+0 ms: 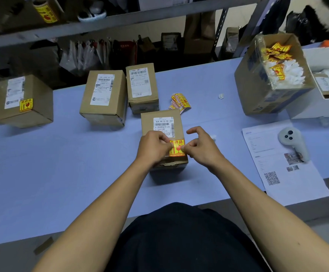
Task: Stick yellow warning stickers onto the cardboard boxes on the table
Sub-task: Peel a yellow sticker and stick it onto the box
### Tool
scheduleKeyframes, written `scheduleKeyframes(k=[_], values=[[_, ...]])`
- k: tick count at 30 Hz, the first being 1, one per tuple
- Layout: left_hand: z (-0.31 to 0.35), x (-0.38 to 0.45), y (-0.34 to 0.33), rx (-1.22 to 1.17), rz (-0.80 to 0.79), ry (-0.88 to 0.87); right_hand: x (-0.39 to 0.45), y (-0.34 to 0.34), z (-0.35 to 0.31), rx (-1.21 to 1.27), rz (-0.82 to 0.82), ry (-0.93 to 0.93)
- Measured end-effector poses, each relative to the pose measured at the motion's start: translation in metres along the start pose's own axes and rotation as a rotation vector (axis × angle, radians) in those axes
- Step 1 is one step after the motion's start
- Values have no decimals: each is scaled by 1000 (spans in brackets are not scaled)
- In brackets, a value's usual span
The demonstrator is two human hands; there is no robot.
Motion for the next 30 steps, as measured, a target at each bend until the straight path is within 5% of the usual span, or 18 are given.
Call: scheduleKeyframes(k=[30], values=[[-12, -6, -16, 397, 95, -294, 12, -1, 16, -169, 1, -91]])
Point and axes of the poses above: each hand's wrist, its own x-axis towards the middle knuckle, its own y-axis out of the back of the hand, z = x × y, the point moved 1 cm from there along x, towards the middle knuckle, and after that the axes turned 10 degrees about z, right-handed, at the moved point
